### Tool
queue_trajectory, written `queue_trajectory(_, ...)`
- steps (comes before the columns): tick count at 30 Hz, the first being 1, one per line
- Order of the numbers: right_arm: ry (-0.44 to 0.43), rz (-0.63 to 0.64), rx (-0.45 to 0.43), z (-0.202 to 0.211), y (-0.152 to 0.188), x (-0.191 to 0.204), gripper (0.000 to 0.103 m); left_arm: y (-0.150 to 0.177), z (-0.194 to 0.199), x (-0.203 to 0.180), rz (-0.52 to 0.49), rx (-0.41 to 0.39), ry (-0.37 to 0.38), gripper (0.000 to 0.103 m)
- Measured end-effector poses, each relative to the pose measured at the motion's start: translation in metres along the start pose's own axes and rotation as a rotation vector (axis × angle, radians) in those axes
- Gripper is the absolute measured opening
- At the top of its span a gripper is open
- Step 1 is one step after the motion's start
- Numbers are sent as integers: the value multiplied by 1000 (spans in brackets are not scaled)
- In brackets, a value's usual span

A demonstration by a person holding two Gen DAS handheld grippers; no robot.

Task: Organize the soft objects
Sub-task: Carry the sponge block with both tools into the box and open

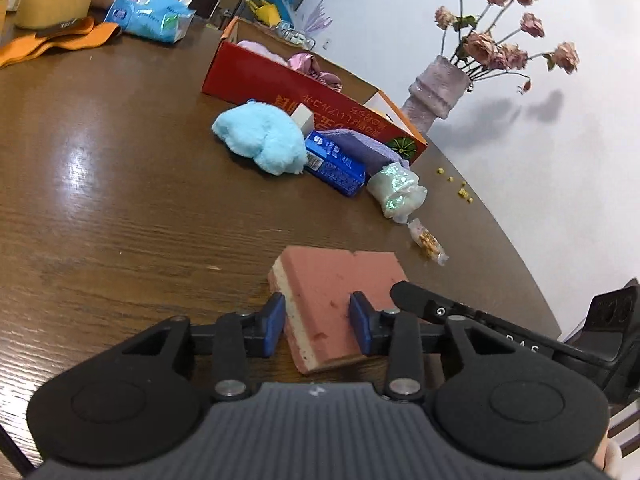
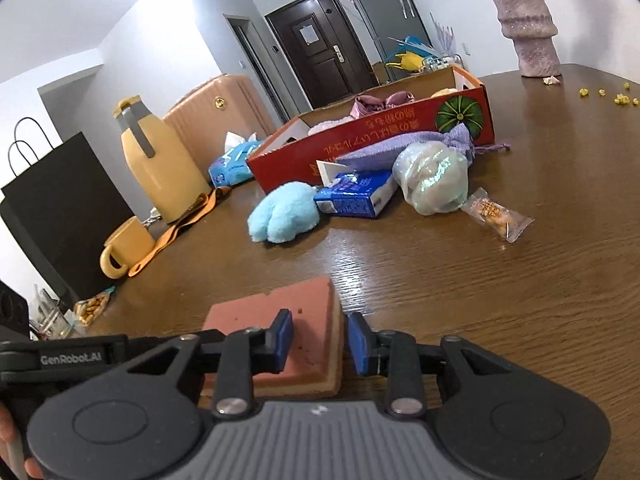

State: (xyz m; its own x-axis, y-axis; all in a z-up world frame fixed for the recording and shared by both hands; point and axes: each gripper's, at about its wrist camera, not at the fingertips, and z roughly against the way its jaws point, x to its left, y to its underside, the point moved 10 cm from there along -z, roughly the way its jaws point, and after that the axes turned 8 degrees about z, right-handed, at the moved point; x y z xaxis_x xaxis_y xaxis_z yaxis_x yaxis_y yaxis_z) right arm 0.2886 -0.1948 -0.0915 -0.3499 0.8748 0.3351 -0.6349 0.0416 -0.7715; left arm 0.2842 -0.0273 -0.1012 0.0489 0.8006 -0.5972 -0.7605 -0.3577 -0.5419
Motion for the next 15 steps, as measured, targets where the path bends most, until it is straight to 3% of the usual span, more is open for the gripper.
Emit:
queue_trajectory(4, 1, 17, 13, -2, 0, 2, 30, -1, -2, 2, 7, 0, 9, 36)
queue_trajectory(6, -27, 14, 12, -2, 0, 4, 20, -1, -1, 2, 0, -6, 11, 34)
queue_trajectory(11, -14, 22, -3, 2, -4, 8, 19, -5, 2, -6, -32, -31, 2, 31)
queue_trajectory(15, -10, 60, -119, 10, -54, 10, 19, -51, 7, -31, -88, -110, 64, 31)
